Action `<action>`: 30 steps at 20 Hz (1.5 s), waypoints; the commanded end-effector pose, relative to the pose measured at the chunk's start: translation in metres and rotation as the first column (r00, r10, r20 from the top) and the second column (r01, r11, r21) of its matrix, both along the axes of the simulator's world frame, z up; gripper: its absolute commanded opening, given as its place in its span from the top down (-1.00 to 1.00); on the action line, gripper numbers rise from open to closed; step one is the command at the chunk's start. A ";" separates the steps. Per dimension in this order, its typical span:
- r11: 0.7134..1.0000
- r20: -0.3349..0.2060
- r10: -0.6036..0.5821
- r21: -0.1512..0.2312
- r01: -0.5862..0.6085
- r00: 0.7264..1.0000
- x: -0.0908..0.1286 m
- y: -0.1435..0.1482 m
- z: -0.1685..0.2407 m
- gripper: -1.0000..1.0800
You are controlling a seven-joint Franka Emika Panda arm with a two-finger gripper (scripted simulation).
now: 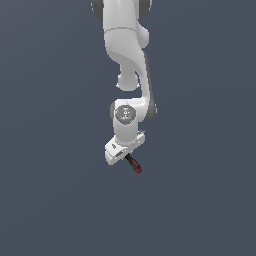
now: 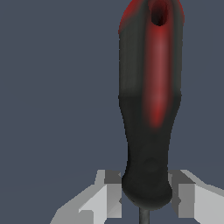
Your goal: Pick up the object and move it to a goal position.
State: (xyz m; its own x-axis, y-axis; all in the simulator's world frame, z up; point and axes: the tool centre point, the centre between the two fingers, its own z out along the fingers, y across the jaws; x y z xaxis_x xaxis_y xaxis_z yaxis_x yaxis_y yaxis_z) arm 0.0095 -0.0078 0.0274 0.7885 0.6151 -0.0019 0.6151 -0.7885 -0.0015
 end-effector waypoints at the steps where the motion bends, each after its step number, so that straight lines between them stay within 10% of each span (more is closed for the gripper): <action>1: 1.000 0.002 -0.001 0.000 0.001 1.000 -0.002 -0.008 0.011 1.00; 30: 1.000 0.003 0.001 0.002 -0.001 1.000 -0.067 -0.202 0.275 1.00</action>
